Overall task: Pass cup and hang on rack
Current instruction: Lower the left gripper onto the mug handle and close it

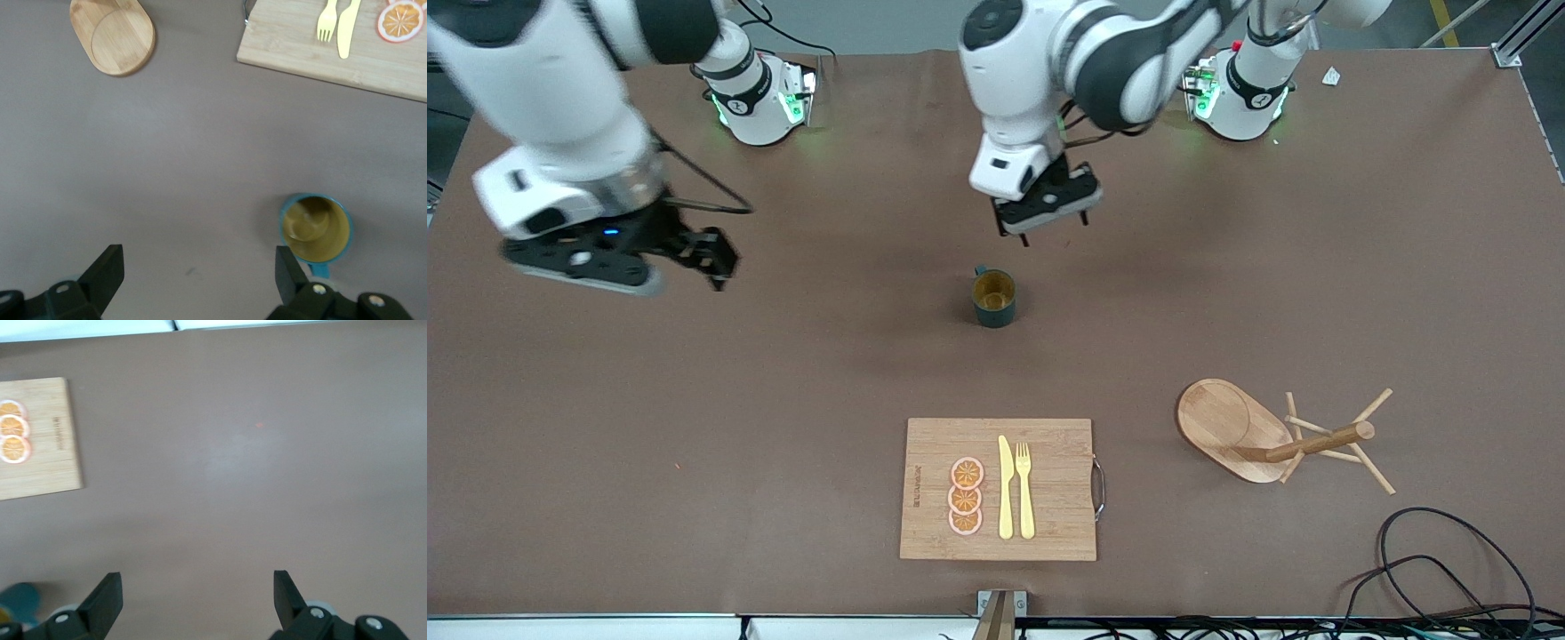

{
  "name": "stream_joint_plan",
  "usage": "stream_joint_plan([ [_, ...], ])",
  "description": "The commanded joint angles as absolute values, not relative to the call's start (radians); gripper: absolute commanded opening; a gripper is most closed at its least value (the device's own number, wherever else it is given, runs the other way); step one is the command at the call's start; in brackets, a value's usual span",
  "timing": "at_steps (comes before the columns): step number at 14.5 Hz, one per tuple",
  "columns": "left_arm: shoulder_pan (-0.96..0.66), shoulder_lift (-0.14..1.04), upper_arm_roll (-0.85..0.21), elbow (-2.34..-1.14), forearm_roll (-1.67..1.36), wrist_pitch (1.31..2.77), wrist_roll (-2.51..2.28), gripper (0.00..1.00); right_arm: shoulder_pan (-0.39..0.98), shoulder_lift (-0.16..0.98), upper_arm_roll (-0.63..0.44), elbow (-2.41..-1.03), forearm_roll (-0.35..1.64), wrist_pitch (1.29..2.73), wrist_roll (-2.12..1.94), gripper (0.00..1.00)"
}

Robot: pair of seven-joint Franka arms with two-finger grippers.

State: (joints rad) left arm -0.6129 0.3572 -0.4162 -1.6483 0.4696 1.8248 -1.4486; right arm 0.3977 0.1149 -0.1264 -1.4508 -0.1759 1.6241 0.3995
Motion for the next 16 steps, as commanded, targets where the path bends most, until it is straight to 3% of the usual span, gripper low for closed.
stream_joint_plan([
  [1, -0.711, 0.437, -0.413, -1.646, 0.611, 1.835, -1.665, 1.0, 0.281, 0.058, -0.101, -1.486, -0.175, 1.612, 0.29, 1.0],
  [8, -0.908, 0.485, -0.413, -1.854, 0.98, 1.85, -2.172, 0.99, 0.187, 0.021, -0.103, -1.483, -0.141, 1.578, 0.249, 1.0],
  [16, -0.939, 0.653, -0.411, -1.845, 1.415, 1.848, -2.338, 0.93, 0.107, 0.025, -0.101, -1.47, -0.06, 1.589, 0.206, 1.0],
])
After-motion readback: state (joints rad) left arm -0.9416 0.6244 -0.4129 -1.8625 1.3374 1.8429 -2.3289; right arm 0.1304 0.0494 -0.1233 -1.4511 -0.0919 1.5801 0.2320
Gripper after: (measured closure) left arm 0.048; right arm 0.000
